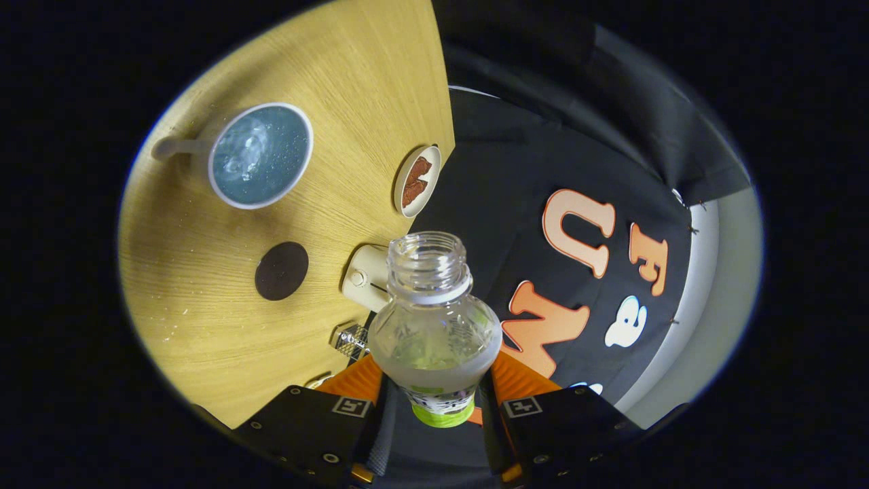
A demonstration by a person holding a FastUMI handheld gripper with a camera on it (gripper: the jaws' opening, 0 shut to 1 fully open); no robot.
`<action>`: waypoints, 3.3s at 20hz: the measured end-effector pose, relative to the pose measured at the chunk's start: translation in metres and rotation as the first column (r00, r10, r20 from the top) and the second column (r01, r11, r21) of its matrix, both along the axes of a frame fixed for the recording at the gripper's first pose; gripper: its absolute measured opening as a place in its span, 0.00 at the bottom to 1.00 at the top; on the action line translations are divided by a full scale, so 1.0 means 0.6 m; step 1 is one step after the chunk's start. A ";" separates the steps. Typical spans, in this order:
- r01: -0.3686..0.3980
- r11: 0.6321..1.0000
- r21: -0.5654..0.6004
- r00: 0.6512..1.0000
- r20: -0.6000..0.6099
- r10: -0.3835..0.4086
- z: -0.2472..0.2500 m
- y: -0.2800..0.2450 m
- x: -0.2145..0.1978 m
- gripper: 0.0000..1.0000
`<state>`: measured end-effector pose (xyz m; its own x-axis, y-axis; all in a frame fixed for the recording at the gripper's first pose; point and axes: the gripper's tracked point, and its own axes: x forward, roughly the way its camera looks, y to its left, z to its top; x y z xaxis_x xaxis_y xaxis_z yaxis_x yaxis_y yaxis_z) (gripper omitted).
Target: Take the bottle from table, then pour the juice into the cup, finally place the bottle on the coaster
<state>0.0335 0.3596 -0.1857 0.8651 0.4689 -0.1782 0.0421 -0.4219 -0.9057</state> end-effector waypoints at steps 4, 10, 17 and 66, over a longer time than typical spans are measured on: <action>0.099 0.977 0.190 0.985 -0.159 -0.069 0.001 -0.031 0.006 0.56; 0.265 0.851 0.453 0.929 -0.355 -0.101 0.021 -0.070 0.029 0.56; 0.589 0.513 0.624 0.716 -0.698 0.028 0.004 -0.098 0.072 0.56; 0.763 -0.064 0.643 0.624 -0.706 0.334 0.207 -0.251 0.069 0.97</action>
<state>0.0750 0.2092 -0.0616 0.8671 0.4268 -0.2569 -0.4494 0.8927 -0.0338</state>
